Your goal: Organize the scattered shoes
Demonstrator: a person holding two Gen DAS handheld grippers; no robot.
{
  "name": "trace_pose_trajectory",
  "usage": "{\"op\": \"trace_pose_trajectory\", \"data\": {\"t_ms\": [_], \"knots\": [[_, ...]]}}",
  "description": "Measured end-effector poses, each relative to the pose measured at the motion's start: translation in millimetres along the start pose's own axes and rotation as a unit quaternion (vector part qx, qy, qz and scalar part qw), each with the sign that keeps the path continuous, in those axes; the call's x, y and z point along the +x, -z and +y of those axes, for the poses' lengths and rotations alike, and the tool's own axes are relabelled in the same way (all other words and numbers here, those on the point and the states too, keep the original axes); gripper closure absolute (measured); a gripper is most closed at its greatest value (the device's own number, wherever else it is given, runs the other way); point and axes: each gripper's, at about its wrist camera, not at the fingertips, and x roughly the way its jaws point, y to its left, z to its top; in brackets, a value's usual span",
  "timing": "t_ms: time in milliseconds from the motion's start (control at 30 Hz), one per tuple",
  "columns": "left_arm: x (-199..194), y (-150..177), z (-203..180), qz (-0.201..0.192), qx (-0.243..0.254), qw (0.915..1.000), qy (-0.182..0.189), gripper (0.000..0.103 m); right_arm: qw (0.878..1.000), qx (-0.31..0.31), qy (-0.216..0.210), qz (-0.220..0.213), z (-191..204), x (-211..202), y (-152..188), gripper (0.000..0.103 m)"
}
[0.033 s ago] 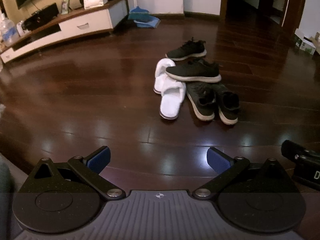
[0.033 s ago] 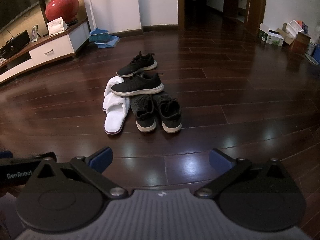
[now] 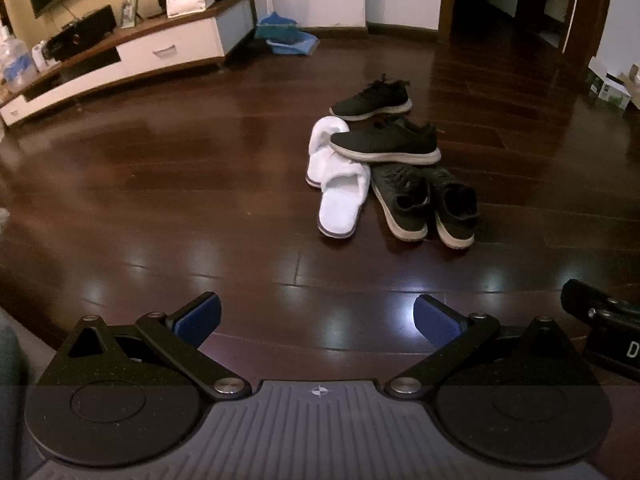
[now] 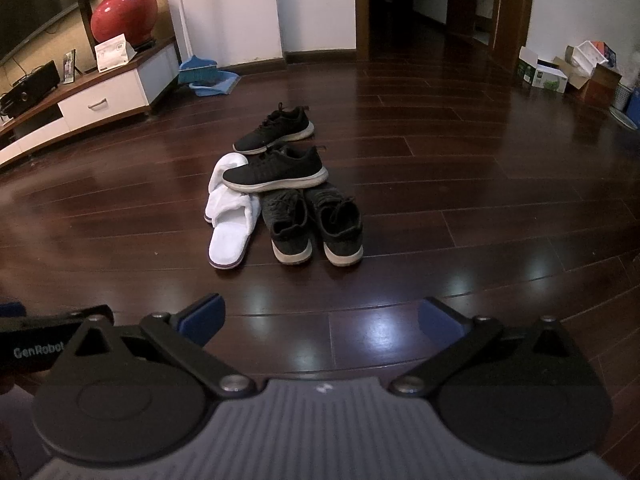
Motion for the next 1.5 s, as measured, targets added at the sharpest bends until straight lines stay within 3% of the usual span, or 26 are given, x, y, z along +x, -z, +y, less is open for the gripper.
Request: {"op": "trace_pose_trajectory", "data": {"t_ms": [267, 467, 1500], "knots": [[-12, 10, -9, -0.015, 0.013, 0.9998, 0.005, 0.000, 1.000, 0.001, 0.000, 0.000, -3, -1, 1, 0.000], [-3, -6, -14, 0.004, 0.027, 0.9995, 0.015, 0.000, 1.000, -0.001, 0.001, 0.000, -3, -5, 0, 0.000], [3, 4, -5, -0.003, -0.003, 0.9999, 0.016, 0.000, 1.000, -0.002, 0.000, -0.008, 3, -2, -2, 0.000]]}}
